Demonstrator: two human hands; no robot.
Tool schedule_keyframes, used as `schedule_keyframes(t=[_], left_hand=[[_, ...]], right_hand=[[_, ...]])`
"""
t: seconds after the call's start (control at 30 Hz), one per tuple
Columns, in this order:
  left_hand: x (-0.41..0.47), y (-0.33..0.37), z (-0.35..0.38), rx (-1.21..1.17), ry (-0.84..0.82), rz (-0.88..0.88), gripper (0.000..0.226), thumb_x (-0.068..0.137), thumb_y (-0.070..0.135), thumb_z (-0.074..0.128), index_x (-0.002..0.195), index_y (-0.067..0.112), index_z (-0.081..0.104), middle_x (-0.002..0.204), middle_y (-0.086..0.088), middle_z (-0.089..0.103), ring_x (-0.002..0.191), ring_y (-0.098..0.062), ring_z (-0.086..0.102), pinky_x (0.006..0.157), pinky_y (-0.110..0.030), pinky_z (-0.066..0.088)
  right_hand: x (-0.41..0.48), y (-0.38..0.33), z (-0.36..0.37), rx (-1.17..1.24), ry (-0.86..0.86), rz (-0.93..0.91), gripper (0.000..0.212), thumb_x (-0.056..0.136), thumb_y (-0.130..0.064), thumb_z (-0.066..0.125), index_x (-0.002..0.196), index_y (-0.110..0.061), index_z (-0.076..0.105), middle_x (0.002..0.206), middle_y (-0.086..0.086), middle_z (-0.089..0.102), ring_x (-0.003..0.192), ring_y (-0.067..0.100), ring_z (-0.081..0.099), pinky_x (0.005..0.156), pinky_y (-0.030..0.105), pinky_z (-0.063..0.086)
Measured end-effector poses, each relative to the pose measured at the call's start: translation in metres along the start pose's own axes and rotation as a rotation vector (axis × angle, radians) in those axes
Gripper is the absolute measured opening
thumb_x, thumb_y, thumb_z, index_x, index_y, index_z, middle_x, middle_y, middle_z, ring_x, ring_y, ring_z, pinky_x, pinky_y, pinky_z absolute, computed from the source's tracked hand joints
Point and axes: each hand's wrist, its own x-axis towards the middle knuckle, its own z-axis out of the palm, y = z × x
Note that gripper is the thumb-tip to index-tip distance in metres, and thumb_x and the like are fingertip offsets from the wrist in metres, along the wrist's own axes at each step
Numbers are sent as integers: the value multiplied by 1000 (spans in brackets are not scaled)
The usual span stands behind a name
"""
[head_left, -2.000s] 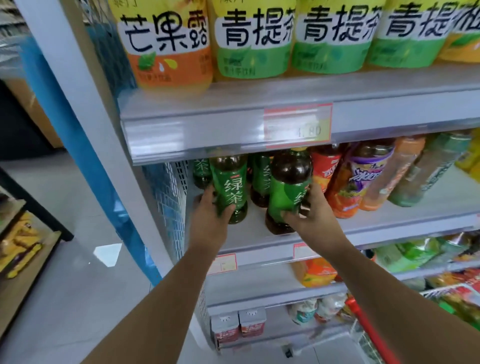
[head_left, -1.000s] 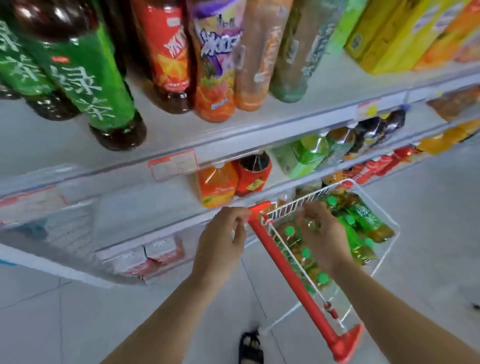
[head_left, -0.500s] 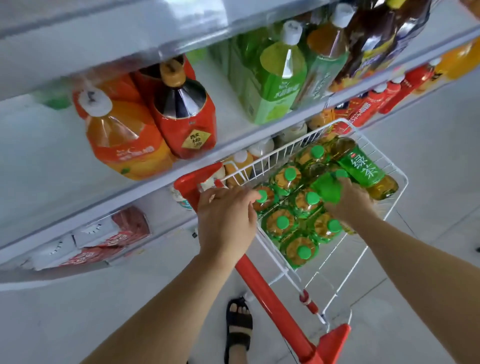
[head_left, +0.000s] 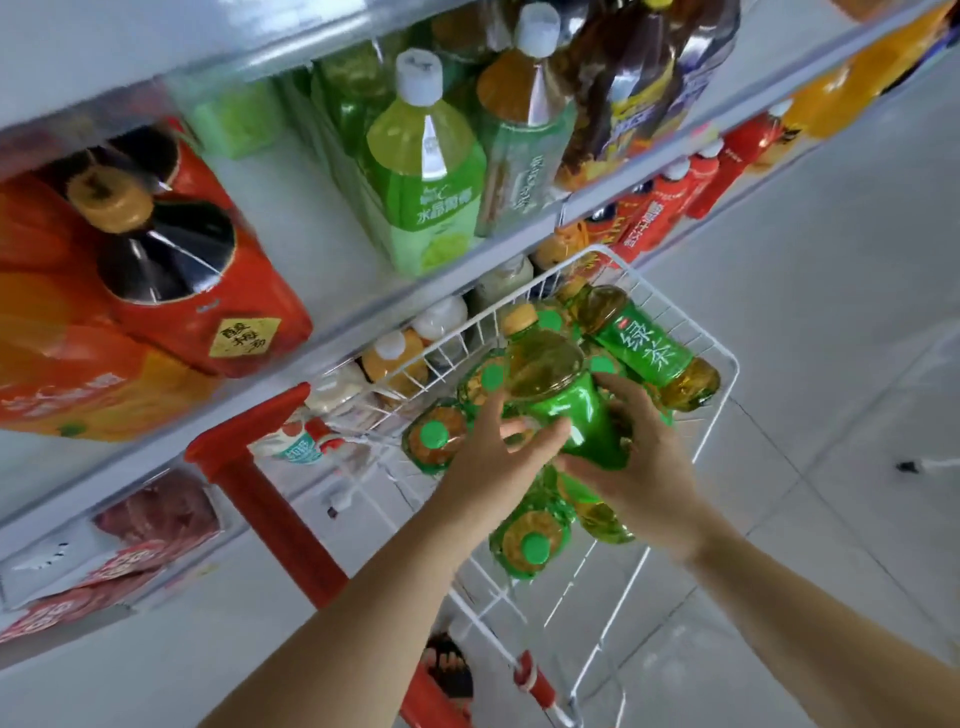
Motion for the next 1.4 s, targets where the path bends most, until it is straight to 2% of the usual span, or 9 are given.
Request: schedule_keyframes(t=[0.1, 0.23, 0.33, 0.47, 0.7, 1.03, 1.17, 1.33, 1.4], left_hand=[[5, 0, 12, -297, 71, 56, 46, 72, 38, 78, 111, 25, 57, 98, 7, 70, 92, -8, 68, 74, -21, 54], [14, -7, -2, -239, 235, 68, 54, 65, 42, 81, 111, 27, 58, 101, 10, 70, 90, -2, 66, 78, -28, 52], [19, -11, -12, -150, 314, 68, 45, 72, 33, 79, 112, 28, 57, 100, 13, 69, 85, 6, 64, 74, -26, 46], [22, -21, -17, -190, 299, 28, 44, 76, 31, 75, 115, 27, 56, 103, 14, 69, 92, 2, 64, 84, -33, 49], [29, -28, -20, -260, 328, 11, 50, 72, 35, 79, 116, 25, 57, 106, 8, 69, 98, -11, 65, 93, -46, 50], [-53, 30, -47, -238, 321, 227, 46, 67, 32, 79, 108, 20, 61, 92, 8, 71, 82, -3, 68, 72, -22, 48], [-120, 62, -73, -152, 385, 394, 60, 55, 50, 74, 109, 27, 59, 98, 7, 69, 92, -9, 66, 79, -26, 50], [-218, 88, -116, -68, 441, 591, 61, 64, 41, 74, 119, 23, 53, 104, 11, 68, 99, -8, 64, 84, -22, 49], [-261, 91, -138, -52, 484, 634, 65, 67, 33, 78, 124, 21, 50, 110, 9, 67, 102, -8, 63, 88, -25, 50]], right_hand=[[-1, -11, -4, 71, -198, -34, 67, 78, -27, 72, 134, -33, 35, 96, -38, 53, 88, -22, 54, 77, 2, 43], [39, 19, -36, -69, -92, -18, 60, 79, -42, 63, 133, -21, 48, 124, -11, 57, 116, 5, 54, 102, 31, 41], [86, 57, -55, -386, 118, 133, 59, 80, -28, 71, 133, -16, 49, 129, 9, 57, 119, 26, 52, 101, 37, 38], [121, 85, -50, -800, 15, 225, 70, 81, -35, 67, 141, -18, 34, 135, 14, 48, 121, 31, 49, 91, 43, 43], [139, 86, -38, -967, 73, 245, 62, 77, -37, 72, 125, -14, 41, 113, 14, 58, 105, 33, 55, 86, 47, 46], [20, -20, -34, -275, 143, 111, 75, 69, -28, 81, 133, -18, 43, 112, 5, 60, 97, 26, 60, 76, 38, 53], [-46, -93, -16, 33, 167, -34, 75, 66, -33, 82, 129, -22, 44, 100, -8, 63, 80, 10, 65, 66, 30, 56], [-103, -197, 15, 218, 152, -258, 60, 67, -49, 73, 117, -34, 45, 102, -16, 63, 88, -6, 62, 74, 12, 48], [-125, -237, 33, 306, 90, -327, 64, 69, -48, 75, 122, -28, 45, 110, -10, 63, 98, -3, 61, 82, 17, 49]])
